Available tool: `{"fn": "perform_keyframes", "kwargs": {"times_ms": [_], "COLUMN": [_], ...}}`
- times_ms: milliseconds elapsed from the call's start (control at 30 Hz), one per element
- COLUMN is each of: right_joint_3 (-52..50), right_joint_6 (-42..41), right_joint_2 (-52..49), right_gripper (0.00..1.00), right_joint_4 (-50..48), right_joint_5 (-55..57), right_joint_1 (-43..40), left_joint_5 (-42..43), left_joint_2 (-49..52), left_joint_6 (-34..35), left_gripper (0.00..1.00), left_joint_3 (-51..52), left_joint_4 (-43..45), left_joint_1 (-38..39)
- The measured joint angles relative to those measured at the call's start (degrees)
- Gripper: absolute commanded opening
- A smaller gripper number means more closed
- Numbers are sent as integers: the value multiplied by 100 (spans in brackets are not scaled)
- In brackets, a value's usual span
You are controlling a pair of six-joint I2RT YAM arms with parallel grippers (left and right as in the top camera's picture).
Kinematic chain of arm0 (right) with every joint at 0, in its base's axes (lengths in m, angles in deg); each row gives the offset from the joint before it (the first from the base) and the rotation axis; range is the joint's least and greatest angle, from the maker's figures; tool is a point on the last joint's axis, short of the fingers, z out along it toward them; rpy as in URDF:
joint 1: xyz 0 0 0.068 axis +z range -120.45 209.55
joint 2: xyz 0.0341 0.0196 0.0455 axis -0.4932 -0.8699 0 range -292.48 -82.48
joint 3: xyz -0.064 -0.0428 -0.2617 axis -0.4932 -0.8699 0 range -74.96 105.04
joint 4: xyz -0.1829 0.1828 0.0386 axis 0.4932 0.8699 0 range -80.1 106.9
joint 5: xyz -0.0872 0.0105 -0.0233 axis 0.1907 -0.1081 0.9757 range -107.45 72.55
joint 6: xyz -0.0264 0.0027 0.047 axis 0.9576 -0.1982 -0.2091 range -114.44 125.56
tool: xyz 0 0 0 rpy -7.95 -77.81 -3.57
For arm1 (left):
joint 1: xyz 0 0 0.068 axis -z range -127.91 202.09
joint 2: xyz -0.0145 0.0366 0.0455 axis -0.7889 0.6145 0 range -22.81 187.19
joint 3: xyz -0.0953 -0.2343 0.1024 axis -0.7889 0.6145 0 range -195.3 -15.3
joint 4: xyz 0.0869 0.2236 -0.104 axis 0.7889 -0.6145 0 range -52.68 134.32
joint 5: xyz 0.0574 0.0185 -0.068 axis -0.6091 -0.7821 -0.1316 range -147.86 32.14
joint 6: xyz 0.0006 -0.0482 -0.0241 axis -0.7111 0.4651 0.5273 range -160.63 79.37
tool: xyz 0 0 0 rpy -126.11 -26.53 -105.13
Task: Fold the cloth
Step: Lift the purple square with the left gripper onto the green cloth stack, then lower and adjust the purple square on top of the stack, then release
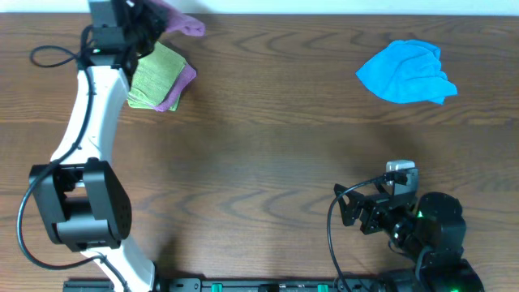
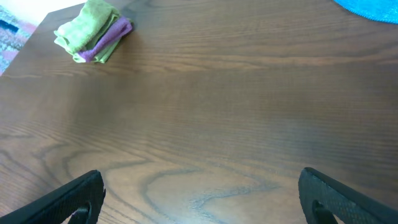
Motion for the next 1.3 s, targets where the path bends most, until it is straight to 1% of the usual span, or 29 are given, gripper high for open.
{"fn": "perform_keyframes", "kwargs": {"times_ms": [200,333,467,933,1167,1300], "right_joint_3": [0,0,0,0,0,0], "right_joint_6": [0,0,0,0,0,0], "right_joint_2": [0,0,0,0,-2,-2], "right_gripper": [99,99,99,99,99,99], "right_joint_4": [0,0,0,0,-2,0], "right_joint_5": [0,0,0,0,0,0], "right_joint_1": [0,0,0,0,0,0], "left_joint_5": [-9,59,81,24,-428,-782], "left_joint_2": [160,304,413,413,413,413], "left_joint_6": [-66,-92,-302,-1145,-1617,-1816], "left_gripper": [6,6,6,6,6,6], "left_joint_3": [0,0,0,-7,-7,-7], "left_joint_4": [-9,-46,-118,-1362,-2074,-2253], "left_joint_1": [-289,-326,-321,-321,-321,-321]}}
